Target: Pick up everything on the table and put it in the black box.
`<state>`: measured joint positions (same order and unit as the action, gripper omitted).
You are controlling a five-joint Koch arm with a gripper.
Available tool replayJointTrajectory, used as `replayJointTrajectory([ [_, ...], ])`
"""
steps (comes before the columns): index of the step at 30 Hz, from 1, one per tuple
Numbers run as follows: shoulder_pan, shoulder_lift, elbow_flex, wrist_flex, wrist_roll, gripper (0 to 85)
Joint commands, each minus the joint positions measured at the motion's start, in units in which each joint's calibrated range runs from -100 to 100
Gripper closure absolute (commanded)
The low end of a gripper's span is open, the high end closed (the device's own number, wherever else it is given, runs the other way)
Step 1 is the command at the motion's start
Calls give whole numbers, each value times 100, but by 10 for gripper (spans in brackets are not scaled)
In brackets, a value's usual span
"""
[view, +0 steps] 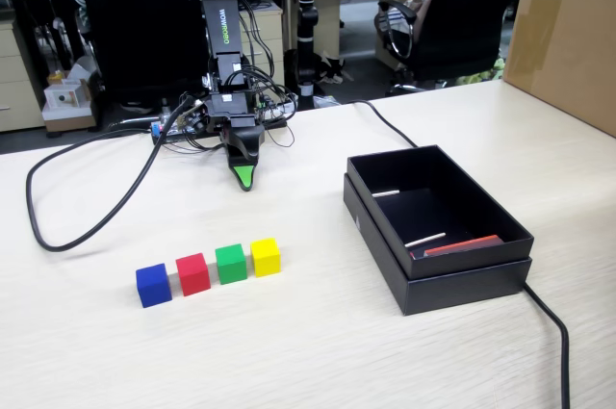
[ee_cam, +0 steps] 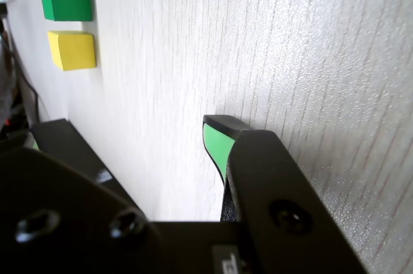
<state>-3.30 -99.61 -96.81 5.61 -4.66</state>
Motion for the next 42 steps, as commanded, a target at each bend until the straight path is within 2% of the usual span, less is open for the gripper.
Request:
replayJointTrajectory([
  [1,0,7,-75,-263,5,356],
  [29,10,7,-84,-263,5,356],
  [38,-5,7,-29,-272,20,379],
  [40,-24,7,152,-505,20,378],
  [42,-156,7,895,-1430,24,372],
])
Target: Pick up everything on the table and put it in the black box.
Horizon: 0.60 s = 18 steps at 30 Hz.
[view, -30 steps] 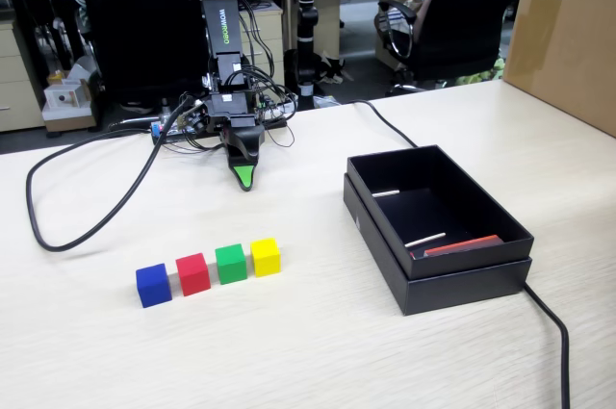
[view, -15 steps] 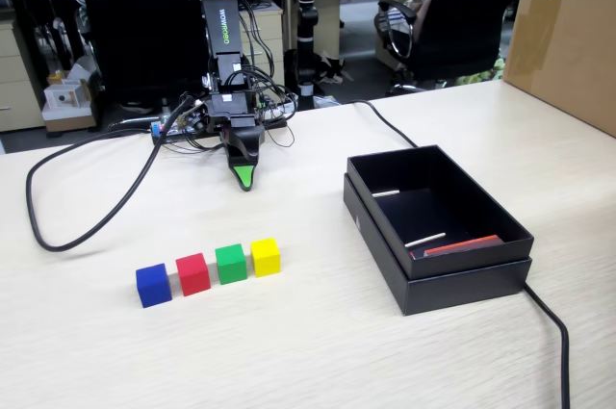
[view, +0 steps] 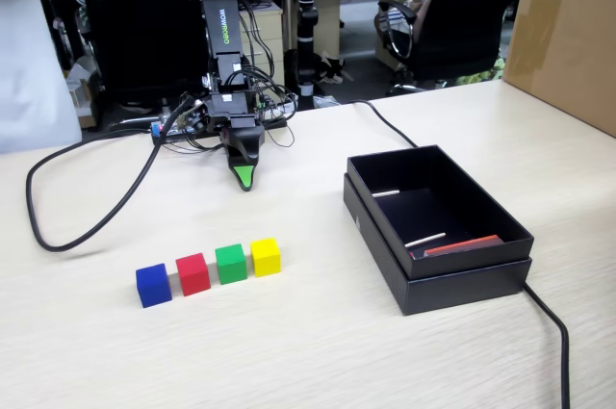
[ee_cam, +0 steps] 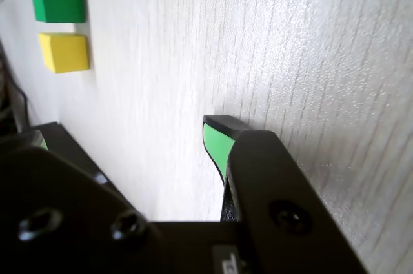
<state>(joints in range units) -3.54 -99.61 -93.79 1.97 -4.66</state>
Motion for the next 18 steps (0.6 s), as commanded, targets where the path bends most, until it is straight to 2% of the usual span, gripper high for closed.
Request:
replayJointTrajectory([
  [1,-195,7,884,-1385,15,374],
  [8,-498,237,2725,-3165,-93,375],
  [11,-640,1292,4139,-4141,-161,379],
  [18,-923,3530,6532,-5031,-474,380],
])
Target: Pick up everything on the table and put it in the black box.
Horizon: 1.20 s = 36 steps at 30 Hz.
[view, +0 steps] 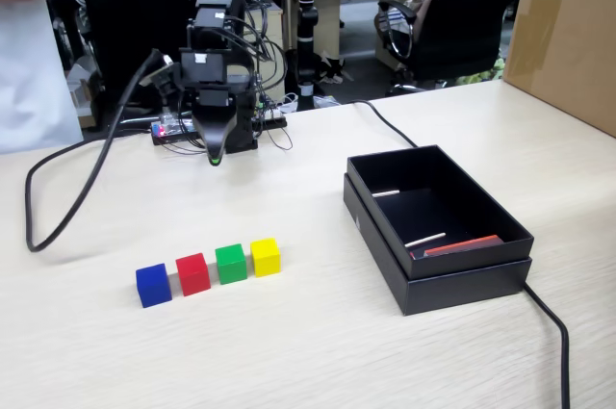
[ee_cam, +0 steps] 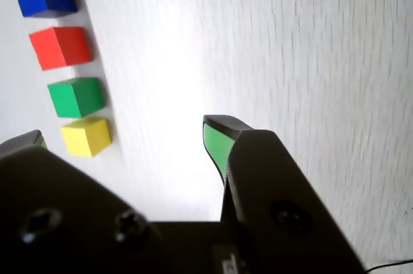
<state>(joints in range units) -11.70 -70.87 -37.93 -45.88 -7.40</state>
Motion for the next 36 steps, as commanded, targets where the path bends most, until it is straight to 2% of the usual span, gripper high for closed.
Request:
replayJointTrajectory([
  [1,-156,1035,1318,-376,-259,380],
  [7,-415,2997,3158,-531,-567,384],
  [14,-493,5108,4881,-816,-689,382],
  [20,-469,6898,6558,-1646,-674,382],
  [28,-469,8424,7528,-1801,-659,382],
  [33,-435,9399,8580,-2345,-581,382],
  [36,-435,9847,8988,-2354,-581,408],
])
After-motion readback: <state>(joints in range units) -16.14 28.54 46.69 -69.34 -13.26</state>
